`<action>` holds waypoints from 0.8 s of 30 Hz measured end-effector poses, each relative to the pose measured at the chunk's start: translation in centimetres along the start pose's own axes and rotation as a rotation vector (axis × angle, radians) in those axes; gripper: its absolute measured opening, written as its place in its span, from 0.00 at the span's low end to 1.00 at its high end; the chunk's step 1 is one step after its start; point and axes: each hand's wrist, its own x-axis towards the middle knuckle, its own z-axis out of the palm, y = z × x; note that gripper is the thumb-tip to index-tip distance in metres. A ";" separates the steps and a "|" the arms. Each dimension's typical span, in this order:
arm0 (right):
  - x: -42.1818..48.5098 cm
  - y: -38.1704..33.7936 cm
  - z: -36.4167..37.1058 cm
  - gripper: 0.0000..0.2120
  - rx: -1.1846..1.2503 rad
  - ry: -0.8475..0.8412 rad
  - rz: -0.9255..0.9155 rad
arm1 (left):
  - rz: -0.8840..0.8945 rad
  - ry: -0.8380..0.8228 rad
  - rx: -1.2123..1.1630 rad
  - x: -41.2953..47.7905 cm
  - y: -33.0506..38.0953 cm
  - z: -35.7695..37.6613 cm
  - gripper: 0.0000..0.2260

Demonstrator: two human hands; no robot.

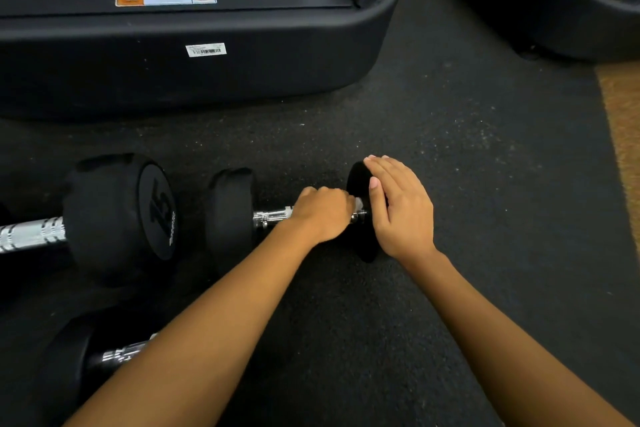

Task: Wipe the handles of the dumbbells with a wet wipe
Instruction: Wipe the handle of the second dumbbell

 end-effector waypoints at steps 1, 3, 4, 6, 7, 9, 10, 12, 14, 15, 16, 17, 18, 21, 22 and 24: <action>0.0 0.0 0.0 0.20 0.000 0.001 -0.001 | -0.003 0.011 -0.010 -0.2 -0.7 0.0 0.17; 0.0 0.0 0.0 0.20 0.001 -0.001 0.003 | -0.032 -0.004 0.017 -0.4 -1.8 -0.3 0.17; 0.1 0.0 0.0 0.20 0.001 0.000 0.006 | -0.046 -0.027 0.036 -0.5 -2.0 -0.4 0.17; 0.0 0.0 0.1 0.20 0.000 0.002 0.006 | -0.053 -0.047 0.068 -0.5 -1.5 -0.5 0.17; 0.0 0.0 0.1 0.20 0.001 0.002 0.006 | -0.037 -0.031 0.073 -0.5 -1.0 -0.4 0.16; 0.0 0.1 0.1 0.20 0.000 -0.002 0.004 | -0.002 0.024 0.011 -0.7 -0.2 0.2 0.15; 0.0 0.0 0.0 0.20 -0.003 -0.003 0.003 | 0.011 0.054 -0.030 -0.8 -0.2 0.4 0.15; 0.0 0.0 0.0 0.20 -0.007 -0.004 0.002 | 0.048 0.124 -0.078 -1.1 -0.9 0.7 0.14; 0.0 0.0 0.0 0.20 -0.007 -0.001 0.002 | 0.085 0.199 -0.089 -1.4 -1.6 0.9 0.14; 0.0 0.0 0.0 0.20 -0.005 0.001 0.003 | 0.099 0.234 -0.085 -1.4 -1.7 1.0 0.15; 0.1 0.0 0.0 0.20 -0.003 0.001 0.004 | 0.108 0.269 -0.075 -1.5 -1.5 1.2 0.15; 0.1 0.0 0.0 0.20 0.000 0.001 0.005 | 0.112 0.303 -0.055 -1.5 -1.2 1.4 0.15; 0.1 0.0 0.1 0.20 0.003 0.000 0.004 | 0.115 0.334 -0.029 -1.4 -0.7 1.7 0.15; 0.1 0.1 0.1 0.20 0.012 0.000 0.004 | 0.153 0.405 0.048 -1.4 0.0 2.3 0.17; 0.0 0.1 0.0 0.20 0.013 0.000 0.003 | 0.172 0.421 0.066 -1.6 -0.1 2.3 0.16; 0.0 0.0 0.0 0.20 0.009 0.000 -0.003 | 0.211 0.438 0.105 -2.1 -0.8 2.1 0.15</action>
